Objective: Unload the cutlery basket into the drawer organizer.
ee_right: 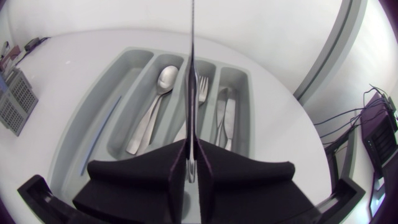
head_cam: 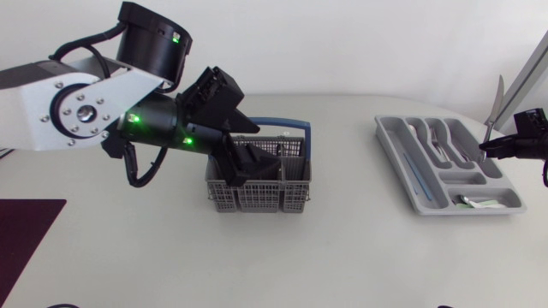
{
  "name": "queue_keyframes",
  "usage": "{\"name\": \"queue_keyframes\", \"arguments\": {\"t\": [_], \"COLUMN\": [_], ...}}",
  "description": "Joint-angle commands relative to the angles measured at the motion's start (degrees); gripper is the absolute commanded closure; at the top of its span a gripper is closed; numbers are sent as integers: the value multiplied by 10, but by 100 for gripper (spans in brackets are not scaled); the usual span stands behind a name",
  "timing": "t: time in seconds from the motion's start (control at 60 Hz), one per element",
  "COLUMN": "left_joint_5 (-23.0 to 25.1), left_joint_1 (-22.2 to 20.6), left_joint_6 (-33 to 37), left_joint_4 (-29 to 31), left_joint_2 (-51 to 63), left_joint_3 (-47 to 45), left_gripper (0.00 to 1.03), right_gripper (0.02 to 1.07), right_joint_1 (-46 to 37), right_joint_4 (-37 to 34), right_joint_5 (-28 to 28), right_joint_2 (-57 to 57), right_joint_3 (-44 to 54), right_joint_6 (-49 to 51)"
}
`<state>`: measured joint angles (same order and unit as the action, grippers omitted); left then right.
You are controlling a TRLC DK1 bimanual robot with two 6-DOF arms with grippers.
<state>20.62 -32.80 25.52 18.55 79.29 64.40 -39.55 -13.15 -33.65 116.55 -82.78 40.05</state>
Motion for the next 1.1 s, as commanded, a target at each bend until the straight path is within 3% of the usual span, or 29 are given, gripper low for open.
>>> {"name": "queue_keyframes", "arguments": {"t": [0.0,0.233,0.7,1.083], "left_joint_5": [-4,-17,-29,-34], "left_joint_1": [-3,-10,-17,-15], "left_joint_6": [7,7,6,6], "left_joint_4": [-3,-3,-2,0], "left_joint_2": [-7,-16,-27,-51], "left_joint_3": [-16,-23,-30,-45], "left_gripper": [11,11,11,11], "right_gripper": [101,101,101,101], "right_joint_1": [-4,-1,19,37], "right_joint_4": [-8,-60,-130,-208], "right_joint_5": [10,62,144,210], "right_joint_2": [30,83,99,170], "right_joint_3": [-46,-132,-150,-245], "right_joint_6": [-23,-46,-50,-70]}}
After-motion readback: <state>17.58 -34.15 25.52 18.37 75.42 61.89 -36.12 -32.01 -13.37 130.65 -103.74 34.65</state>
